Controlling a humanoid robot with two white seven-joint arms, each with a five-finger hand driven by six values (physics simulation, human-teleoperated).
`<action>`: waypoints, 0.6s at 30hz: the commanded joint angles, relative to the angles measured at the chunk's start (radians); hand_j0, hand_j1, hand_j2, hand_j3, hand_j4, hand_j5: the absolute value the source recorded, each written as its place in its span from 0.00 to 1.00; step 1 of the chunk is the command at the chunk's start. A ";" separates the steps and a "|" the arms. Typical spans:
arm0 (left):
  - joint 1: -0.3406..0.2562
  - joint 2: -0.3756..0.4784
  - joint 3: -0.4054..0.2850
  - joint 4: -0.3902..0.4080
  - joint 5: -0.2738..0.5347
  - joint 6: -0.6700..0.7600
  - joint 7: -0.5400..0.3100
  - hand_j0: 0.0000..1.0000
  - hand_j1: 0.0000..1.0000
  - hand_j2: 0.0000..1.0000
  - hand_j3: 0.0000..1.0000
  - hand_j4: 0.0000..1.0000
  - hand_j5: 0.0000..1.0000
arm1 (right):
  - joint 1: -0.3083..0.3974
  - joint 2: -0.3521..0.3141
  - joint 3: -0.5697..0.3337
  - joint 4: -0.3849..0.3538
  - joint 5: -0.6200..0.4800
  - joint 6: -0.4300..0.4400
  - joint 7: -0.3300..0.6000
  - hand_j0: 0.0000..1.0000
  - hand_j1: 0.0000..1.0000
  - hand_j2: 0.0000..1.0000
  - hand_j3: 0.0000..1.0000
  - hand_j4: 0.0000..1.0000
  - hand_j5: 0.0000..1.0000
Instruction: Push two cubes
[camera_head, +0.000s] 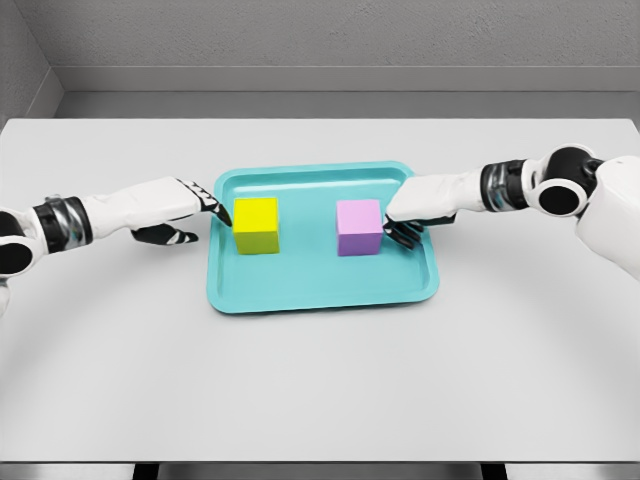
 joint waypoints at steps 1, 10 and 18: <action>0.000 -0.004 0.000 0.000 0.006 0.002 -0.001 0.67 0.67 0.67 0.67 0.67 0.67 | 0.000 0.004 0.000 -0.001 -0.004 0.002 0.000 0.11 0.11 0.11 0.11 0.11 0.11; -0.002 -0.022 -0.003 -0.001 0.005 0.002 -0.003 0.67 0.67 0.67 0.67 0.67 0.67 | -0.005 0.017 0.000 -0.001 -0.004 0.002 0.000 0.11 0.11 0.11 0.11 0.11 0.11; -0.020 -0.025 -0.031 0.000 0.005 0.002 -0.003 0.66 0.66 0.66 0.66 0.66 0.66 | -0.006 0.027 0.005 0.000 -0.004 0.002 0.000 0.11 0.11 0.11 0.11 0.11 0.11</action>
